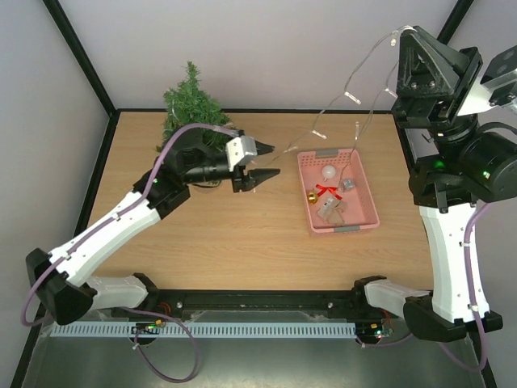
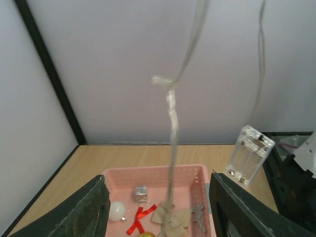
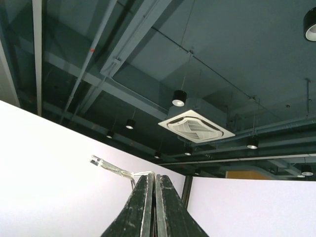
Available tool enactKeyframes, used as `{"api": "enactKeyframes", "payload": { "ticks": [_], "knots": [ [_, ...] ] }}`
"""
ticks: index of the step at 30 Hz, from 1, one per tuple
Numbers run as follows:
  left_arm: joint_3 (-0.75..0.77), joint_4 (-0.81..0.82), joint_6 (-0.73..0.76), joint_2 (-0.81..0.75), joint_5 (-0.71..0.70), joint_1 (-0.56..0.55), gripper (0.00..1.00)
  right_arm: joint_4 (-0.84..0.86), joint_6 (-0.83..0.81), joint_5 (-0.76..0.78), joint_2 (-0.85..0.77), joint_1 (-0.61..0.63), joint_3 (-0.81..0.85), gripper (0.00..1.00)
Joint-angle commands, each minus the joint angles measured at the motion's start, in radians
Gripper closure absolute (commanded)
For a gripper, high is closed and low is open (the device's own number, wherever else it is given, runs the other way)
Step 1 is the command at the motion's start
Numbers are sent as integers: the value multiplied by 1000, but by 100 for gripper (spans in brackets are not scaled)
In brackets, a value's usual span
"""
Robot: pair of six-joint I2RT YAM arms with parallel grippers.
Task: Decorate the small christmas tree
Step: Wrap the decoration item around the Christmas tree.
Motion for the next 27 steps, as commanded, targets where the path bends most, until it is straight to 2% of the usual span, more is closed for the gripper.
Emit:
{"api": "enactKeyframes", "payload": {
  "ticks": [1,3,4,6,7,8,15,17,23,27],
  "knots": [
    [72,-75,33,67,69,-63,46,44,12,-22,-14,-2,-5,98],
    [70,-83,52,72,67,-77,52,43,7,-23,-19,-2,-15,98],
    [68,-80,54,71,67,-79,61,43,2,-25,-22,-3,-19,98],
    [63,-74,54,63,46,-81,86,42,-13,-25,-32,-3,-36,98],
    [61,-76,57,56,27,-80,95,40,-21,-21,-38,-2,-44,98],
    [59,-81,64,45,2,-80,97,34,-34,-19,-43,-2,-53,98],
    [-49,6,51,-136,-286,-70,98,-57,-141,32,-93,-3,-133,98],
    [-52,22,36,-177,-331,-47,98,-65,-151,42,-90,-3,-145,98],
    [-11,-22,-41,-244,-336,90,98,-108,-195,76,-51,-3,-161,98],
    [10,-116,-115,-256,-345,192,98,-124,-211,55,-29,-3,-177,98]
  ]
}}
